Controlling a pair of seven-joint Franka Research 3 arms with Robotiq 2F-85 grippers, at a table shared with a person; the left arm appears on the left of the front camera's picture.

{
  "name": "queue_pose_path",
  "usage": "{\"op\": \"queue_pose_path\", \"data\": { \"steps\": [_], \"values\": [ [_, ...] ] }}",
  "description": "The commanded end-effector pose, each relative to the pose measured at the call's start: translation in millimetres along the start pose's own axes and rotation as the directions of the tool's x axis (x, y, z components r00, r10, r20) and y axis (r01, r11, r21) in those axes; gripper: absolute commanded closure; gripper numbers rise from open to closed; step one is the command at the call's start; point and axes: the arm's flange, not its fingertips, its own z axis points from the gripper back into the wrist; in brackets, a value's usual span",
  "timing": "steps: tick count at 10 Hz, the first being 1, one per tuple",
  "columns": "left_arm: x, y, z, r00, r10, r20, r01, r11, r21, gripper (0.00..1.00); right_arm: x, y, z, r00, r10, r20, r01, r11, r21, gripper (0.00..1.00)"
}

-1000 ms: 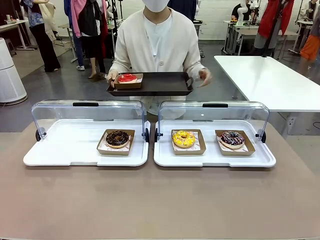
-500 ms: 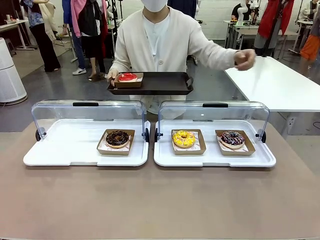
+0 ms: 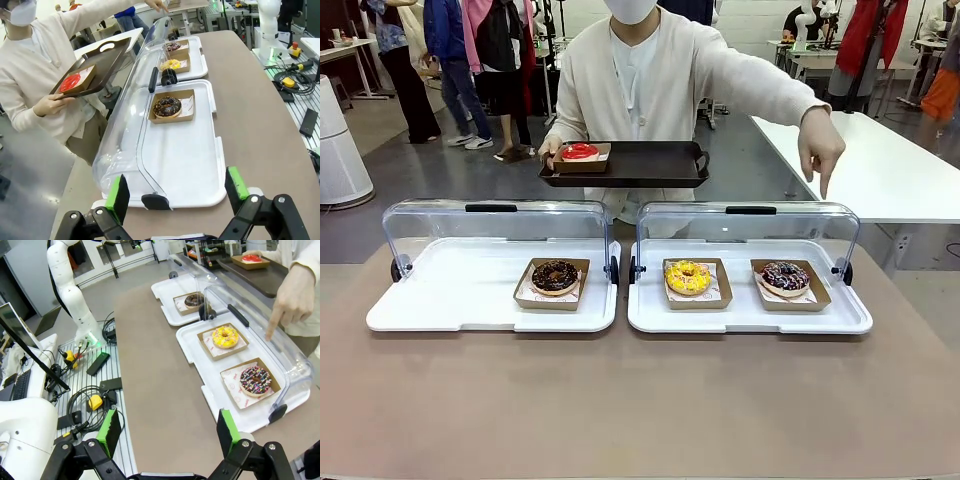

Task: Provide the desired donut to the person.
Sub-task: Pick up and lift the Paper togo box containing the Donut pointed at by the person.

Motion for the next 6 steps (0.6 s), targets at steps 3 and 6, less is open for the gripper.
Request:
{"op": "queue_pose_path", "data": {
  "steps": [3, 6],
  "values": [
    [1.5, -0.2, 0.0, 1.000, -0.002, 0.000, 0.002, 1.000, 0.000, 0.00, 0.3, 0.3, 0.5, 1.000, 0.013, 0.014, -0.013, 1.000, 0.004, 0.00],
    [1.5, -0.2, 0.0, 1.000, -0.002, 0.000, 0.002, 1.000, 0.000, 0.00, 0.3, 0.3, 0.5, 1.000, 0.013, 0.014, -0.013, 1.000, 0.004, 0.00]
  ]
}}
